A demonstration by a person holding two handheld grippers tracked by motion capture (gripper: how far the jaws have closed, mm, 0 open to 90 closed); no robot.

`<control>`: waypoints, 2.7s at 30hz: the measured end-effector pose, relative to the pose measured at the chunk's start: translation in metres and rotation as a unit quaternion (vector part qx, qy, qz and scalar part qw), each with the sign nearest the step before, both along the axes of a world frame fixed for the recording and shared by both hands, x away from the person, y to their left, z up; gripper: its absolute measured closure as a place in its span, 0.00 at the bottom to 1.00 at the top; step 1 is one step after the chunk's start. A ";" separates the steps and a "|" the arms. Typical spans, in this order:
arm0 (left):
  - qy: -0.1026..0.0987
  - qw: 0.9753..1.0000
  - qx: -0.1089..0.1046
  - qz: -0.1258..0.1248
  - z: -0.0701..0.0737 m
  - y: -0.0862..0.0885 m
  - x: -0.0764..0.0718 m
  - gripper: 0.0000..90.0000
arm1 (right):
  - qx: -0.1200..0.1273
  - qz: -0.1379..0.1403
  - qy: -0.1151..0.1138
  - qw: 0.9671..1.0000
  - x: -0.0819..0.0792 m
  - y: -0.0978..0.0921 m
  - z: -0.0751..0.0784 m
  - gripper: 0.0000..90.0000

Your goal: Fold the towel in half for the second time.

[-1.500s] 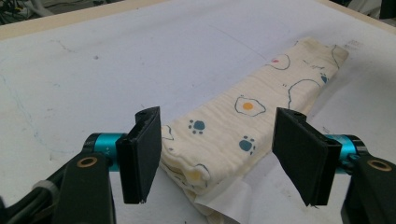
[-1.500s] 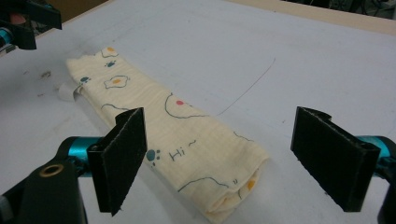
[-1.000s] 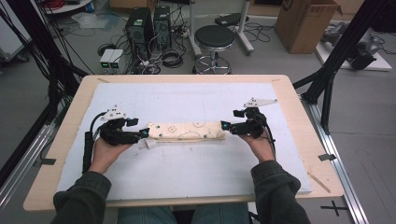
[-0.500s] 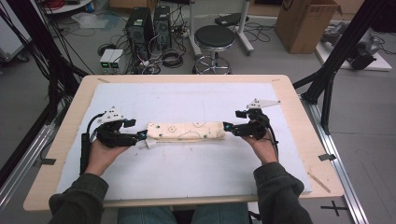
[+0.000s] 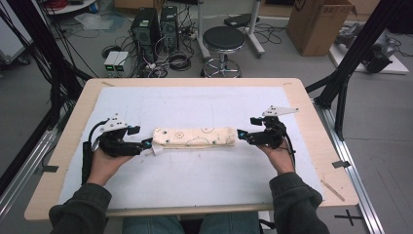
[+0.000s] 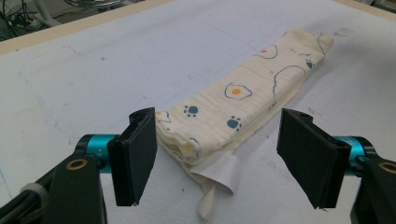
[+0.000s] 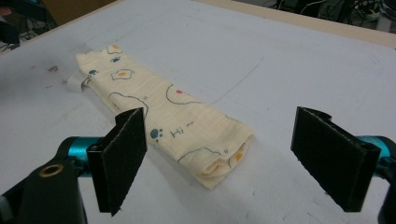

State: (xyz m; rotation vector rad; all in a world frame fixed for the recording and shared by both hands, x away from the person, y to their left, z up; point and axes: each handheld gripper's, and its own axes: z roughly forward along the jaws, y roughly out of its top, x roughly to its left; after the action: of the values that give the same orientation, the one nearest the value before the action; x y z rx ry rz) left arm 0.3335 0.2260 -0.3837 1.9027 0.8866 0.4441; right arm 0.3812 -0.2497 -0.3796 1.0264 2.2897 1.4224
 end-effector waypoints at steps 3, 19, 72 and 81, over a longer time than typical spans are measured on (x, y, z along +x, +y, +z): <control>-0.001 1.000 0.001 0.003 -0.001 0.002 -0.002 0.32 | -0.001 0.000 0.004 1.000 -0.001 -0.003 -0.001 0.17; -0.006 1.000 -0.002 0.010 -0.004 0.012 -0.017 0.31 | -0.004 -0.002 -0.002 1.000 -0.013 -0.007 -0.003 0.17; -0.013 1.000 0.014 0.006 -0.022 0.017 -0.064 0.27 | -0.010 -0.011 -0.006 1.000 -0.063 -0.035 -0.030 0.14; -0.015 1.000 0.028 0.003 -0.024 0.016 -0.075 0.27 | -0.009 -0.011 -0.008 1.000 -0.074 -0.038 -0.032 0.14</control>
State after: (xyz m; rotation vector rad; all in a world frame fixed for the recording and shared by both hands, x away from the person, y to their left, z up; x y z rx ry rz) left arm 0.2585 0.2423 -0.4080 1.9393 0.8688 0.5032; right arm 0.3072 -0.2877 -0.4117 1.0281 2.2697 1.3928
